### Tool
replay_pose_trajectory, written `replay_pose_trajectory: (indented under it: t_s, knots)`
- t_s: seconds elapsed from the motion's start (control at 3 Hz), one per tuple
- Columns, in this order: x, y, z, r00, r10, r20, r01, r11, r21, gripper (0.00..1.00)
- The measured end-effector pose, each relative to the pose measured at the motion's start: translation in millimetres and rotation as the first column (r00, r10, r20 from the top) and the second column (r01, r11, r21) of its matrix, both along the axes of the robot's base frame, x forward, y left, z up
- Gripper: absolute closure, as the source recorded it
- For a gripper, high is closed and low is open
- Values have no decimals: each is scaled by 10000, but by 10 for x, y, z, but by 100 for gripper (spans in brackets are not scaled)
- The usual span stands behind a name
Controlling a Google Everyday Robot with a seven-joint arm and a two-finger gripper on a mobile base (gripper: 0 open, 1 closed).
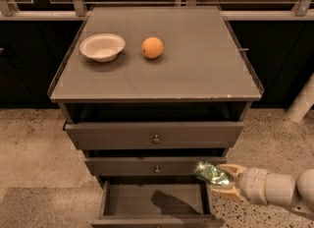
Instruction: Pick green can from bottom drawer and place on counter
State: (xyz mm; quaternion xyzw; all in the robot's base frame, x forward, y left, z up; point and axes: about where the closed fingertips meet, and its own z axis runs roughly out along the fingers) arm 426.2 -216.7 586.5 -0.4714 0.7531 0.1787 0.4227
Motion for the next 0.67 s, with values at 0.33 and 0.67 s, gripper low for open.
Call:
replay_pose_trajectory:
  t_s: [0.33, 0.67]
  knots:
    - [-12, 11, -10, 10000, 16, -29, -16, 10000, 9, 100]
    - [76, -33, 368, 9980, 562, 287, -538, 9953, -812, 100]
